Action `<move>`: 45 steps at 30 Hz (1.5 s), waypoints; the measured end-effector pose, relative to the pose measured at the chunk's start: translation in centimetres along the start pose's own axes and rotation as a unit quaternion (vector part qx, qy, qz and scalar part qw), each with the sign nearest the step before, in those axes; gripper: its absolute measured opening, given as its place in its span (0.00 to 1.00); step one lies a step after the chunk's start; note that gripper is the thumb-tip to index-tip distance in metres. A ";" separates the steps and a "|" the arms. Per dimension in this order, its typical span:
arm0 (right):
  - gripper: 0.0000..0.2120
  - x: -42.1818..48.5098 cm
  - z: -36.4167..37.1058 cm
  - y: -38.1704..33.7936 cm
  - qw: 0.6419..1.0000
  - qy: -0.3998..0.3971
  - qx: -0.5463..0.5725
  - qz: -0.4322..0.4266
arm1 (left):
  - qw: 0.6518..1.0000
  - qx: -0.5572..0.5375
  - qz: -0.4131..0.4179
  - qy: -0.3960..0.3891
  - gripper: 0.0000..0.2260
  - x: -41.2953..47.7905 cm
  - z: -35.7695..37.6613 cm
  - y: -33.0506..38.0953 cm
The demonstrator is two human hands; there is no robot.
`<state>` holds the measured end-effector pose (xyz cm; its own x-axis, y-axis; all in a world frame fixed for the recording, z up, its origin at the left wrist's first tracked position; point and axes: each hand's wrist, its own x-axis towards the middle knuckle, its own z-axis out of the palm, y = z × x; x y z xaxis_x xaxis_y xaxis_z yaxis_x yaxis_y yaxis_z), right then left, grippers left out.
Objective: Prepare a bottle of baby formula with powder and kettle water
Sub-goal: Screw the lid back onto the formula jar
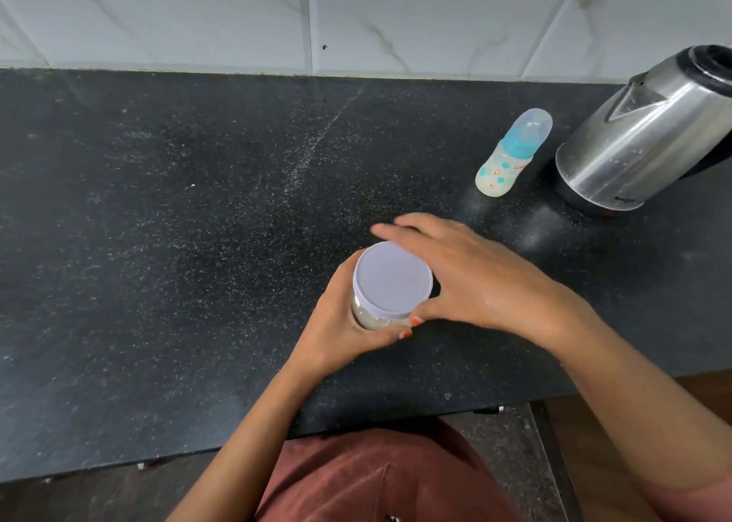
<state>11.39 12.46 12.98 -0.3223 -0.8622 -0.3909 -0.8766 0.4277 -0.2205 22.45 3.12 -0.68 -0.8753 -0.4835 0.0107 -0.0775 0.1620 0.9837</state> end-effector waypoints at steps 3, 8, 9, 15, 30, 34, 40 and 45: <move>0.38 0.9 0.4 -0.2 0.996 -0.048 0.019 -0.067 | 1.000 0.002 -0.002 -0.006 0.40 0.0 0.0 -0.1; 0.32 1.2 1.8 -1.5 0.995 0.070 -0.070 0.015 | 1.000 -0.004 -0.005 -0.004 0.40 0.0 0.0 -0.1; 0.32 1.2 2.1 -1.8 0.993 0.089 -0.065 0.044 | 1.000 -0.007 -0.006 -0.004 0.39 0.0 0.0 0.0; 0.43 1.0 1.4 -0.6 0.999 -0.013 0.037 0.031 | 1.000 -0.009 0.004 -0.006 0.40 0.0 -0.1 -0.1; 0.38 0.9 2.4 -1.6 0.998 0.006 0.055 0.032 | 1.000 -0.018 -0.004 -0.012 0.34 0.0 -0.1 0.5; 0.31 0.8 1.8 -1.0 0.999 -0.023 0.022 -0.016 | 1.000 -0.009 -0.002 -0.011 0.35 -0.1 -0.1 0.5; 0.30 1.7 3.5 -2.9 0.984 0.131 -0.034 0.117 | 1.000 -0.019 -0.006 0.000 0.35 -0.1 0.1 0.3; 0.39 1.1 2.2 -0.9 0.996 -0.010 0.080 0.036 | 1.000 -0.007 -0.002 -0.004 0.37 -0.1 -0.1 0.3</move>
<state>12.59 11.71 10.76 -0.3735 -0.8230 -0.4281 -0.7831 0.5271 -0.3301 22.57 3.18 -0.34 -0.8792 -0.4764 0.0051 -0.0739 0.1471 0.9863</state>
